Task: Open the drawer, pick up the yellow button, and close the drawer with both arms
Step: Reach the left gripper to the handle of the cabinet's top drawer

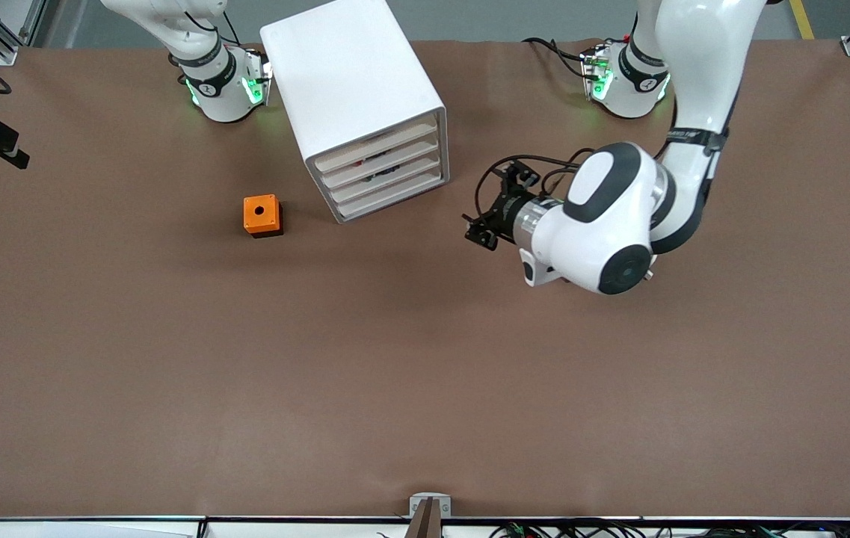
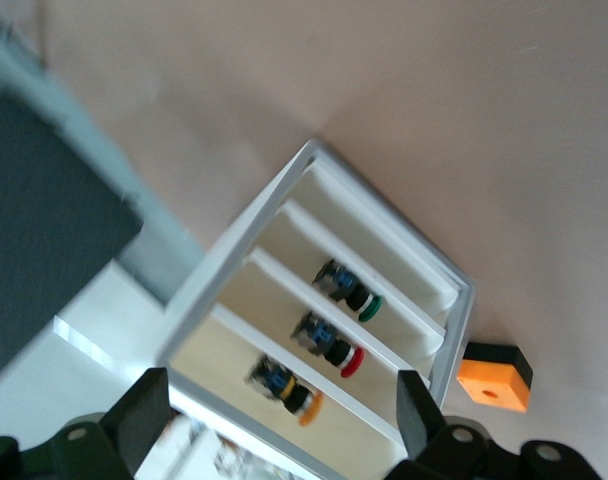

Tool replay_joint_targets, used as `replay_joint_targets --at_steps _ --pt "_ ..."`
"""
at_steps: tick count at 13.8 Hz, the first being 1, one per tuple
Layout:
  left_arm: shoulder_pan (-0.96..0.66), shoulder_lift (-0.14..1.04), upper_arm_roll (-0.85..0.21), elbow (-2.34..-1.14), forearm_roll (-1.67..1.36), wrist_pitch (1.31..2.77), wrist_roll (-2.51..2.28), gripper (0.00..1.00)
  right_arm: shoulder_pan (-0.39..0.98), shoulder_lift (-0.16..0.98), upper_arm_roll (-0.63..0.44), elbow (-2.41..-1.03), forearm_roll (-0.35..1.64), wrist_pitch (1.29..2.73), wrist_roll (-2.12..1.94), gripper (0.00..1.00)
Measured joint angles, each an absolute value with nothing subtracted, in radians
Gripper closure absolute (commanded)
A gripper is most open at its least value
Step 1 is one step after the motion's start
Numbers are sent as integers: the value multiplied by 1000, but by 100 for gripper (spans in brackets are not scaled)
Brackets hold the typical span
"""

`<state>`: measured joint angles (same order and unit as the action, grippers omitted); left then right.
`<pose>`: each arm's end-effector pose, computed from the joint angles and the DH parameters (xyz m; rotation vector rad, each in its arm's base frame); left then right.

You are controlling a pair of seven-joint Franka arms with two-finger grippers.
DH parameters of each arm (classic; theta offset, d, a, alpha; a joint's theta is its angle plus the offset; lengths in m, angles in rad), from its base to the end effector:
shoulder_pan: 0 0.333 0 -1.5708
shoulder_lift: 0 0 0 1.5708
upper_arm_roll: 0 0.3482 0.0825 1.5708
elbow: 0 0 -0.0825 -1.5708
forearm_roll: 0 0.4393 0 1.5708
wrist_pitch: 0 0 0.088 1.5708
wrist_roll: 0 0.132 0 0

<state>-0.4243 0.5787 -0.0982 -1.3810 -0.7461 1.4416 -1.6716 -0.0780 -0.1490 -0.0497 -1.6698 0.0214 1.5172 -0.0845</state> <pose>0.5860 -0.4333 0.3726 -2.2198 -1.6112 1.3915 0.5477 -0.0695 0.6616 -3.1119 0.0646 0.0011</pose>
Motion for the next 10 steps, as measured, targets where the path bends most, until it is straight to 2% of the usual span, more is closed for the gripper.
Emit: replay_joint_targets --at_steps 3,4,5,8,10 --pt "-423 667 -116 -1380 -860 1436 -1866 2 -77 -149 -47 -1670 22 1517 -85 0" --pt "-419 696 -130 -1380 -888 1425 -1936 6 -74 -149 -46 -1670 22 1517 -85 0" --pt "-415 726 -147 -1380 -906 1416 -1997 11 -70 -149 -45 -1670 22 1517 -85 0" --pt "-414 788 -196 -1379 -950 1396 -2103 39 -48 -149 -44 -1670 22 1517 -86 0" --pt "-418 805 -213 -1379 -973 1368 -2145 43 -38 -149 -43 -1670 22 1517 -86 0"
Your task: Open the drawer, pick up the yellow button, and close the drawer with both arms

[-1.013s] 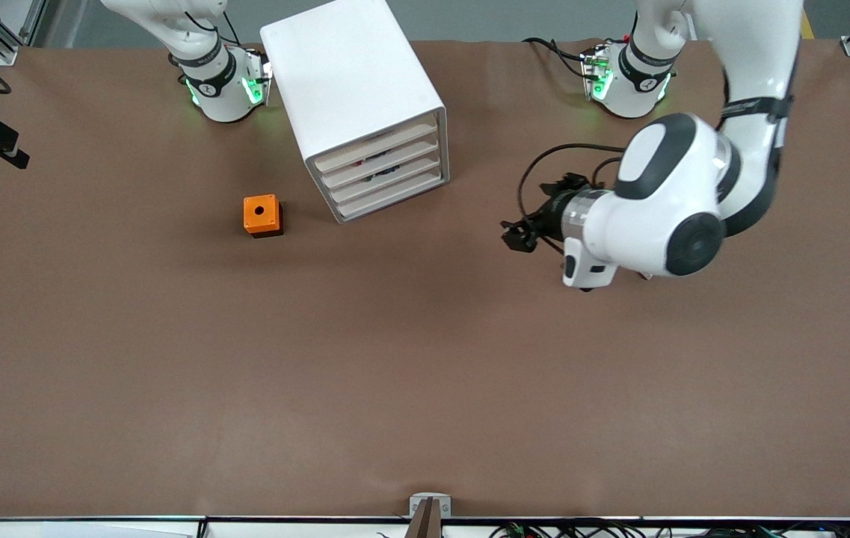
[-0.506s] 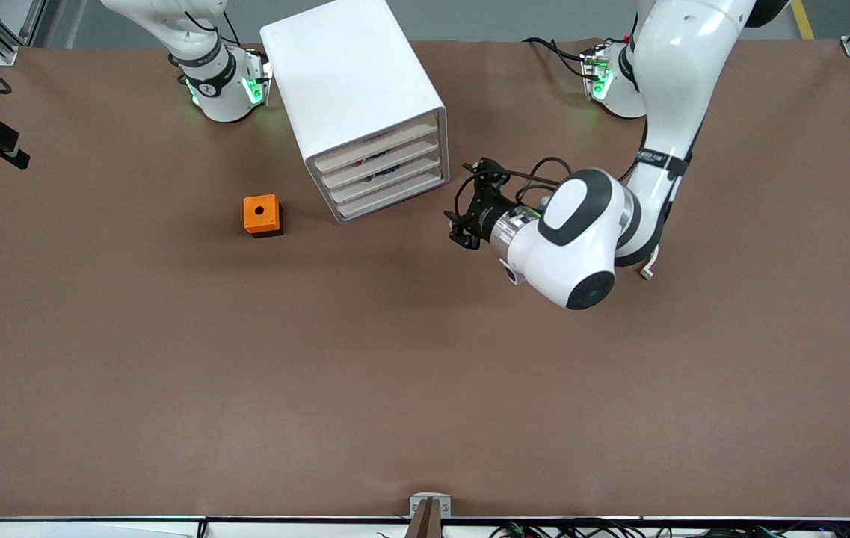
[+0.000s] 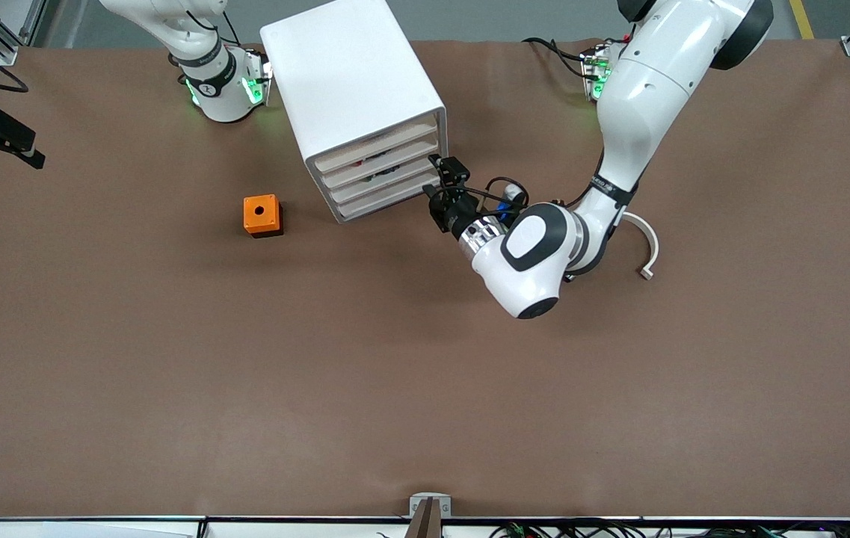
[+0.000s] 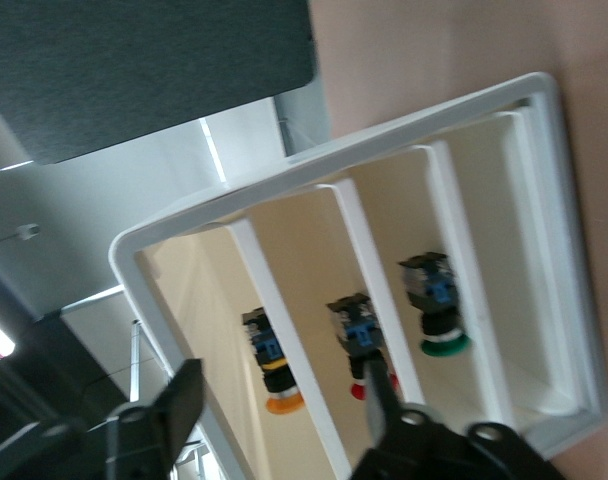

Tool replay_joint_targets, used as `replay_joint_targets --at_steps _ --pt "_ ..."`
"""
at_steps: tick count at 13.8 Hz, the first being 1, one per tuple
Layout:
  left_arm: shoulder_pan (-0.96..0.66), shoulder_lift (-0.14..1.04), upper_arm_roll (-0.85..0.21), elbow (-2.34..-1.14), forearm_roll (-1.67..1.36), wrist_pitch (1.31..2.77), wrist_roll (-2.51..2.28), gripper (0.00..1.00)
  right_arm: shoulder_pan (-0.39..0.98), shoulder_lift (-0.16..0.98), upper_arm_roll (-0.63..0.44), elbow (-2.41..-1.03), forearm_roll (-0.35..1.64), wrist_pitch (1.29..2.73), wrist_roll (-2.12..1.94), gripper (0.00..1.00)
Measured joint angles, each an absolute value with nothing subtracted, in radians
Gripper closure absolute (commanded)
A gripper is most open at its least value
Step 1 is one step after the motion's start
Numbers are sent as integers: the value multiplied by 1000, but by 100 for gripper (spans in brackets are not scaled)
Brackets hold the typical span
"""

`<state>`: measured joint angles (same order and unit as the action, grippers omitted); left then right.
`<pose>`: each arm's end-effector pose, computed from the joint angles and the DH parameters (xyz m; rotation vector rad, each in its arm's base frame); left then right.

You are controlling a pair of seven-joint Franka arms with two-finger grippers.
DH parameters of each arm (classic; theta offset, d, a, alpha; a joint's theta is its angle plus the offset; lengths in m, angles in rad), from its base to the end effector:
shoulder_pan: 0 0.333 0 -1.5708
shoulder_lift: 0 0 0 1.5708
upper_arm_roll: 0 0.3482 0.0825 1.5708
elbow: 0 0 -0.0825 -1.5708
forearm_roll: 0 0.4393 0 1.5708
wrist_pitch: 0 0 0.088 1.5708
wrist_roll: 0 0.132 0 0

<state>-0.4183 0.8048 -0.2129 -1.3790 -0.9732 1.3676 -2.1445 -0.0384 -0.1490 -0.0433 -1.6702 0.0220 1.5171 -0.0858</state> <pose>0.5325 -0.4990 0.2556 -1.3736 -1.6393 1.5993 0.5503 -0.0439 0.6614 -3.1129 -0.0089 0.0029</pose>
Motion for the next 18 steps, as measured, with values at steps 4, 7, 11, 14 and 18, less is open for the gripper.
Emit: replay_joint_targets --at_steps 4,7,11,14,18 --pt "-425 818 -243 -1401 -978 1332 -2182 44 -38 -149 -44 -1670 22 1517 -86 0" --pt "-434 820 -253 -1439 -978 1326 -2210 45 -38 -149 -44 -1670 22 1517 -86 0" --pt "-452 820 -256 -1460 -978 1325 -2238 50 -38 -149 -46 -1670 22 1516 -86 0" --pt "-474 820 -257 -1464 -978 1325 -2238 64 -38 -149 -46 -1670 22 1514 -86 0" --pt "-507 820 -257 -1465 -978 1325 -2238 80 -39 -149 -52 -1670 22 1513 -86 0"
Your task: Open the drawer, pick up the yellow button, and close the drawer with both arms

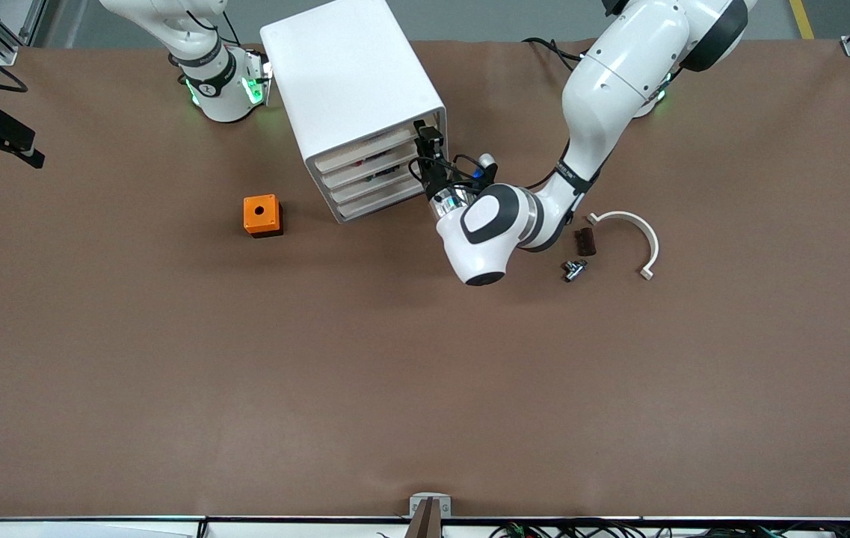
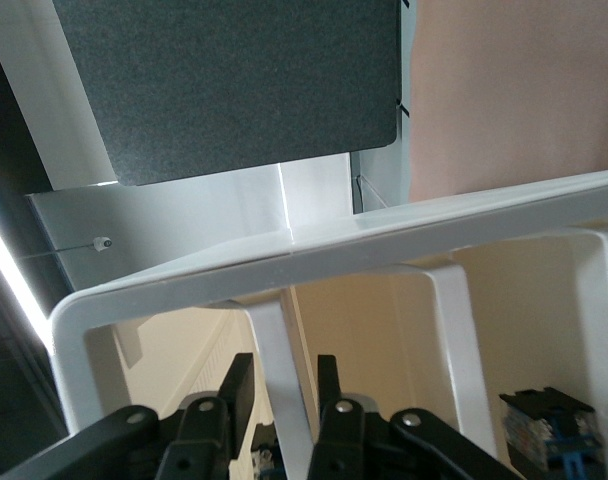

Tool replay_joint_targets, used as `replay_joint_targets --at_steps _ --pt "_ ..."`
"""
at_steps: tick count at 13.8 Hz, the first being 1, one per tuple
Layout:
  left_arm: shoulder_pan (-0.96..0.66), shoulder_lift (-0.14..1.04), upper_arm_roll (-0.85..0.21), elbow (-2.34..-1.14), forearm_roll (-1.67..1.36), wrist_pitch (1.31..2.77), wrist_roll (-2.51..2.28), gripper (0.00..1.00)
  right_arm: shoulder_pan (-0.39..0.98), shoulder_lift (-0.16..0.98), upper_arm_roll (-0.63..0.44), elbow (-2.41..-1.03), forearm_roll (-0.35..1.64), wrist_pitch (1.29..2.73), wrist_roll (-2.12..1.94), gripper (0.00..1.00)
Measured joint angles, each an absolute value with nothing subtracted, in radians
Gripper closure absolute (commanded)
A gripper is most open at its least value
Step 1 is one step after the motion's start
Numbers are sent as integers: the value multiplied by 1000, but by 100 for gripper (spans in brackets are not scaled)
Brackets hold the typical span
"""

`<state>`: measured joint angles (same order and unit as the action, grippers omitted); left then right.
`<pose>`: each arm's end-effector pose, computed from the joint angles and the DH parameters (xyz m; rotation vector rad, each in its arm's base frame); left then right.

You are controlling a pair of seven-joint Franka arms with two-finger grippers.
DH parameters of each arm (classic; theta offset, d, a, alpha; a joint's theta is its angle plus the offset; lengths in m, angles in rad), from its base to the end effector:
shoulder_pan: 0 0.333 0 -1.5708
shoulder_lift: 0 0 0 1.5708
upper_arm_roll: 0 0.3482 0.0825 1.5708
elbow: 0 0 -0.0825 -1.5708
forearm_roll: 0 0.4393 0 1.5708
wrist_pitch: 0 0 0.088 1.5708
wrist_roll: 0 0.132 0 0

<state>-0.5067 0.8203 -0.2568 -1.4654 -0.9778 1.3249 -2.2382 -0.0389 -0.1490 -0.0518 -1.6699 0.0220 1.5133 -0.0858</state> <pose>0.4378 -0.5464 0.2232 -1.2449 -1.4696 1.4789 0.5494 -0.0492 0.6612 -3.1113 0.0048 0.0080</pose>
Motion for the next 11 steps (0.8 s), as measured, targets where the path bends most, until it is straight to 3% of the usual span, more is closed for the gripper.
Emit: replay_joint_targets --at_steps 5,8,11 --pt "-512 821 -253 -1466 -979 1332 -2268 99 -41 -147 -55 -1667 20 1514 -86 0" --pt "-512 821 -252 -1466 -980 1332 -2284 99 -42 -126 -56 -1667 20 1514 -86 0" --pt "-511 821 -244 -1466 -985 1333 -2286 98 -31 -25 -49 -1666 20 1521 -86 0"
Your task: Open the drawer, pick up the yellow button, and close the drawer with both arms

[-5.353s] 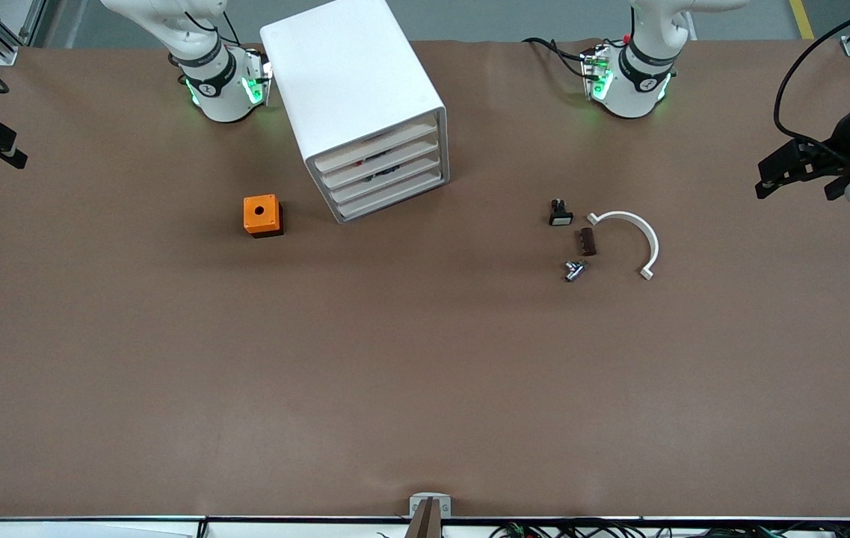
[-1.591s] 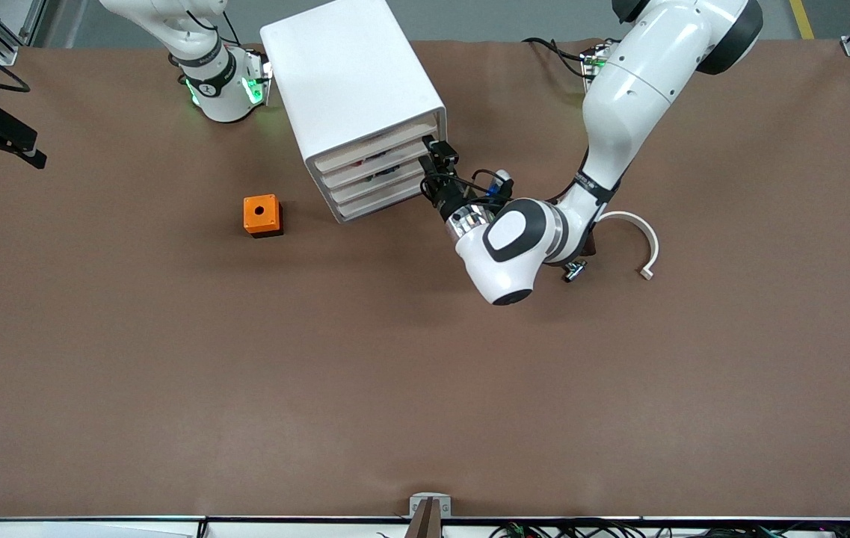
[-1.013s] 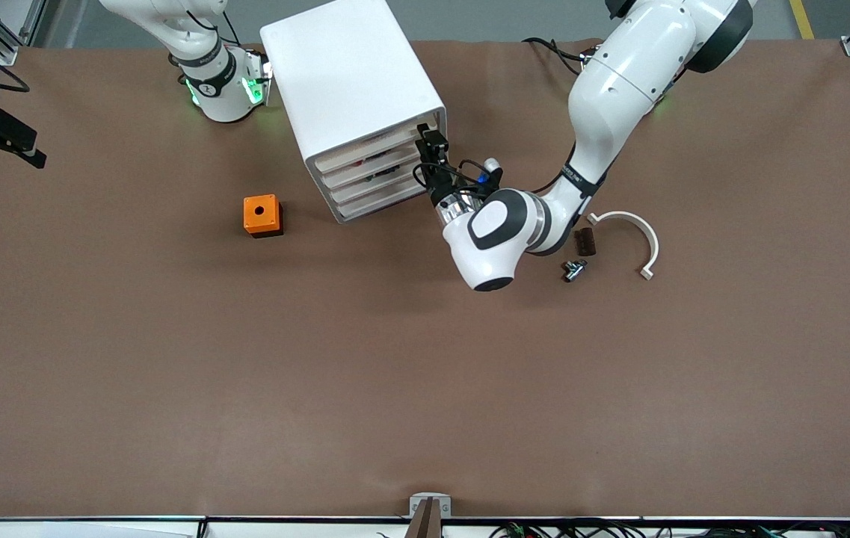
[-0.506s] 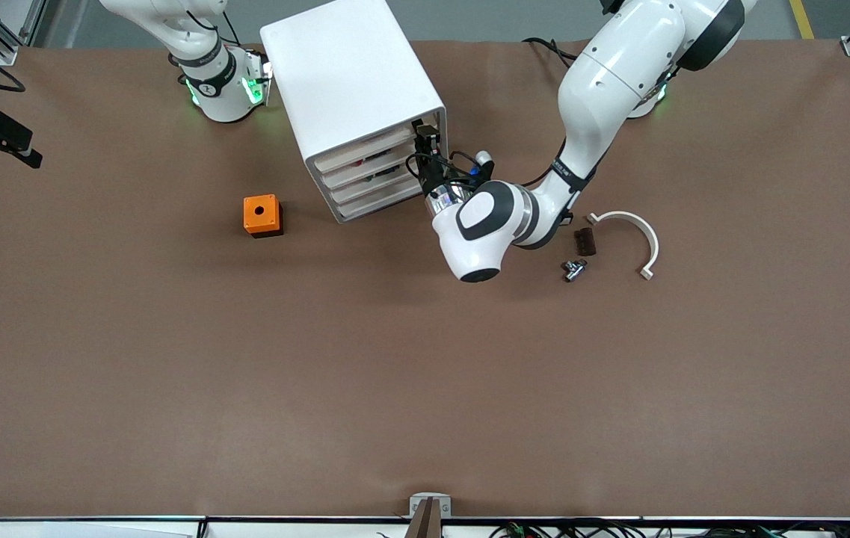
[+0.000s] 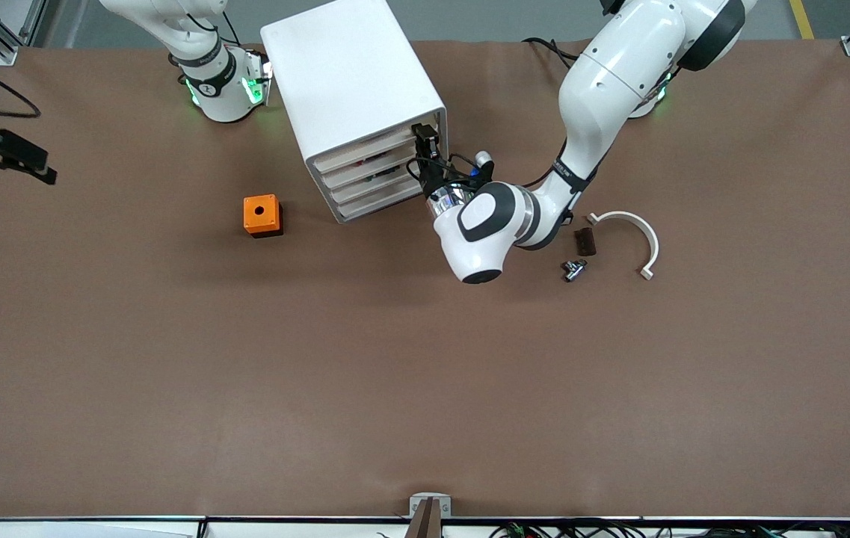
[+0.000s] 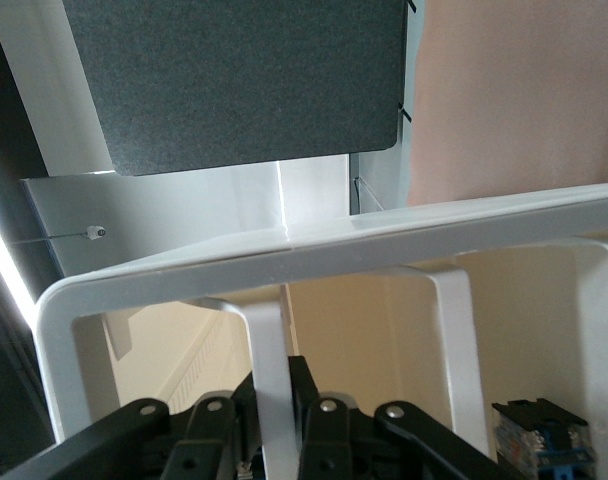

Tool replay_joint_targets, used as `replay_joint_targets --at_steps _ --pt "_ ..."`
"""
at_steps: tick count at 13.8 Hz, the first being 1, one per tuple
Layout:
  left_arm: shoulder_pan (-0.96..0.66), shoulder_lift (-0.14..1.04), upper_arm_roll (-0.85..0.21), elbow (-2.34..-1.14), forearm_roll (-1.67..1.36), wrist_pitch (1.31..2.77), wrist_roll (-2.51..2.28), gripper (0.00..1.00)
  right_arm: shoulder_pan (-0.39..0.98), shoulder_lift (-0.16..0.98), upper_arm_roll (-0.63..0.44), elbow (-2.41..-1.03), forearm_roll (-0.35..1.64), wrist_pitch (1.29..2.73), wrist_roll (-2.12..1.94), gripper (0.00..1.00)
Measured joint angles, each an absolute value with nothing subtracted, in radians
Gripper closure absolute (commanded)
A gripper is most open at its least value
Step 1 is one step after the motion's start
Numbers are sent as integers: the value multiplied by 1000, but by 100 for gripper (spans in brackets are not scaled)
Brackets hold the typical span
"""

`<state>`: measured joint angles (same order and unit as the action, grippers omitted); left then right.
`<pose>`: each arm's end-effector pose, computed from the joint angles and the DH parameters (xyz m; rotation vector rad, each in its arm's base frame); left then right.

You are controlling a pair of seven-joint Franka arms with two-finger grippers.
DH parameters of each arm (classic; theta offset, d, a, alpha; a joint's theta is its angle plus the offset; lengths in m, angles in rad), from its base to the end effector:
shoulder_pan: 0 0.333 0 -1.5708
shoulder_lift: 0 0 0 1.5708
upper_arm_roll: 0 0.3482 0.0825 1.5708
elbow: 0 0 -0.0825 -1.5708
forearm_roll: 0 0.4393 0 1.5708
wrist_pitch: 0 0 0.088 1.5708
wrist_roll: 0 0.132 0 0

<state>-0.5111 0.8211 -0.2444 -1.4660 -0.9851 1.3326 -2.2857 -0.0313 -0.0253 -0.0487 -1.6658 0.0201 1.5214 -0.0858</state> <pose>0.4413 -0.5448 0.2203 -1.1938 -1.5066 1.4498 0.5877 -0.0447 0.5934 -3.1051 -0.0088 0.1818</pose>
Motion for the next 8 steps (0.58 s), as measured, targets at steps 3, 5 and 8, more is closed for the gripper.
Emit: replay_joint_targets --at_steps 3,5,8 --pt "-490 821 -236 -1465 -994 1335 -2289 95 -30 118 -49 -1642 20 1551 -86 1" --pt "-455 821 -233 -1463 -999 1340 -2290 94 -25 157 -48 -1624 25 1569 -74 0" --pt "-404 821 -232 -1459 -1001 1347 -2290 92 18 156 -46 -1606 112 1572 72 0"
